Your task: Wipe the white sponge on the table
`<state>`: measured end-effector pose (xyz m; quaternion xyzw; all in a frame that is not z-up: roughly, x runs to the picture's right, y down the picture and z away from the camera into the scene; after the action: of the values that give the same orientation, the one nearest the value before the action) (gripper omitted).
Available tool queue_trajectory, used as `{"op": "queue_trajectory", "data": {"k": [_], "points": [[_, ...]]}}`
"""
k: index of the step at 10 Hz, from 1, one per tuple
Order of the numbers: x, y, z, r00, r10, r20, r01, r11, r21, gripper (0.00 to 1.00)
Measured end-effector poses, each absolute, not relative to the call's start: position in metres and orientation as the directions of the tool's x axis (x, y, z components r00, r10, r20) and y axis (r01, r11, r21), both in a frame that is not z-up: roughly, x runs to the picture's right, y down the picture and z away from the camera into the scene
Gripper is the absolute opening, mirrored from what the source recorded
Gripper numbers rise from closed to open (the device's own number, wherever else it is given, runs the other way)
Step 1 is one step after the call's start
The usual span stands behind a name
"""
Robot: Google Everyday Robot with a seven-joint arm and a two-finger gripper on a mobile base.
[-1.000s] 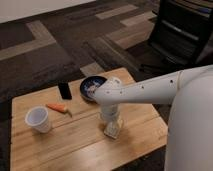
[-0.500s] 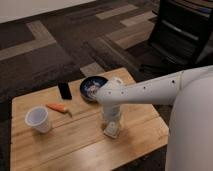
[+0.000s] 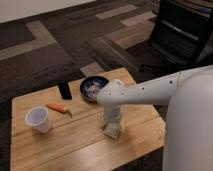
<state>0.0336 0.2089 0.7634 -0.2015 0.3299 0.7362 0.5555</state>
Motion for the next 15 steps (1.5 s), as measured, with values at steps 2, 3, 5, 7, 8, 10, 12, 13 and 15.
{"op": "queue_trajectory", "data": {"k": [2, 3, 5, 7, 8, 10, 12, 13, 15], "points": [[0.022, 0.203, 0.764, -0.256, 0.704, -0.663, -0.963, -0.129, 0.235, 0.15], [0.017, 0.202, 0.764, -0.239, 0.708, -0.664, -0.968, -0.117, 0.223, 0.06], [-0.001, 0.2, 0.766, -0.191, 0.713, -0.675, -0.979, -0.086, 0.186, 0.0], [-0.034, 0.195, 0.771, -0.096, 0.717, -0.69, -0.994, -0.031, 0.105, 0.0], [-0.049, 0.189, 0.774, -0.054, 0.725, -0.687, -0.998, -0.012, 0.065, 0.0], [-0.077, 0.176, 0.78, 0.038, 0.728, -0.684, -0.999, 0.028, -0.026, 0.0], [-0.088, 0.161, 0.786, 0.086, 0.733, -0.675, -0.996, 0.047, -0.076, 0.0], [-0.085, 0.155, 0.789, 0.087, 0.734, -0.673, -0.996, 0.044, -0.081, 0.0], [-0.069, 0.152, 0.796, 0.057, 0.727, -0.684, -0.998, 0.015, -0.067, 0.0]]}}
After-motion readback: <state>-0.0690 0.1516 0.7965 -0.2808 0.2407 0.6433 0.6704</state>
